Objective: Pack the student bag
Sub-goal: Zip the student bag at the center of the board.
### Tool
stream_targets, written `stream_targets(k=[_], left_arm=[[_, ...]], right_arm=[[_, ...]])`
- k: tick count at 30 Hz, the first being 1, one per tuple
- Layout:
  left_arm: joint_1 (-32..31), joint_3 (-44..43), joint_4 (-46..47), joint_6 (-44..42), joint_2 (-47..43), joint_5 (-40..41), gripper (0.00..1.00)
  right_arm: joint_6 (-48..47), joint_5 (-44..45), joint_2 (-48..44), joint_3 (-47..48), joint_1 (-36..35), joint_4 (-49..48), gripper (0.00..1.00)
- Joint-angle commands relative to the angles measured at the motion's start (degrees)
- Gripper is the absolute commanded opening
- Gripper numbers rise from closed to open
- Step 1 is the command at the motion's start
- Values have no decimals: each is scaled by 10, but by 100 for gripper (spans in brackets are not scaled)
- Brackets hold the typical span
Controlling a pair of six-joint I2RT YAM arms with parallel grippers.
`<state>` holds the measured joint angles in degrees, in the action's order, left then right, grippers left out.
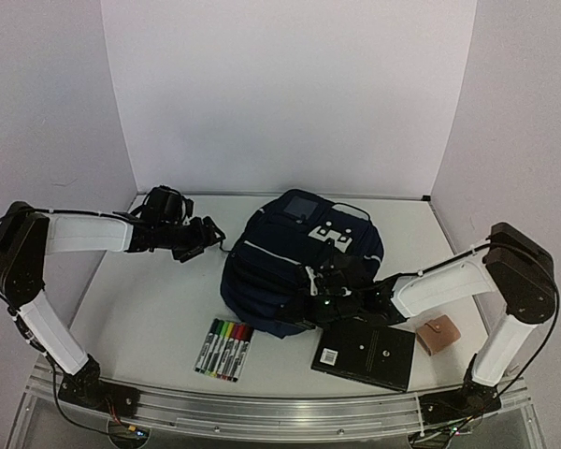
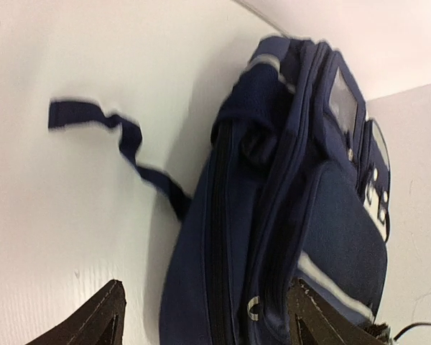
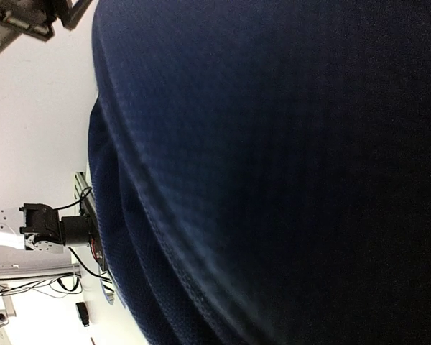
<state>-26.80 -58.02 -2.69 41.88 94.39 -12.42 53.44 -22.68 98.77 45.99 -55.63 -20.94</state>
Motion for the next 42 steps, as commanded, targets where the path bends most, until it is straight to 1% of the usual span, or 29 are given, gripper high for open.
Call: stream_targets(k=[1, 3, 6, 11, 13, 16, 18, 21, 22, 28, 32, 38, 42], left_arm=[[-72, 56, -10, 95, -37, 19, 77], [-91, 70, -4, 125, -47, 20, 77], [-103, 103, 23, 165, -58, 17, 77], [-120, 111, 24, 188, -52, 18, 76], [-123, 110, 24, 190, -46, 16, 65], [-123, 108, 40, 189, -40, 19, 35], [-123, 107, 32, 184, -43, 34, 20], [-121, 100, -1, 169, -55, 69, 2], [-118, 97, -8, 162, -59, 76, 0], [-75, 102, -12, 139, -81, 70, 0], [-39, 110, -9, 111, -92, 55, 0], [-1, 113, -1, 46, -106, 38, 0], [14, 102, -11, 24, -108, 28, 0]], right_arm=[[8, -6, 41, 51, -3, -70, 0], [6, -4, 49, 60, -4, -70, 0], [6, 2, 56, 67, -4, -70, 0], [4, 13, 58, 75, -4, -69, 0], [4, 16, 57, 76, -4, -69, 0], [6, 24, 48, 72, -4, -68, 0], [9, 36, 34, 63, -4, -60, 0], [16, 54, 6, 44, -4, -44, 0], [20, 58, -6, 34, -4, -41, 0], [39, 73, -73, -28, -2, -24, 0], [46, 62, -94, -57, 8, -13, 0], [36, 29, -96, -85, 46, -13, 0], [13, 18, -80, -96, 84, -13, 0]])
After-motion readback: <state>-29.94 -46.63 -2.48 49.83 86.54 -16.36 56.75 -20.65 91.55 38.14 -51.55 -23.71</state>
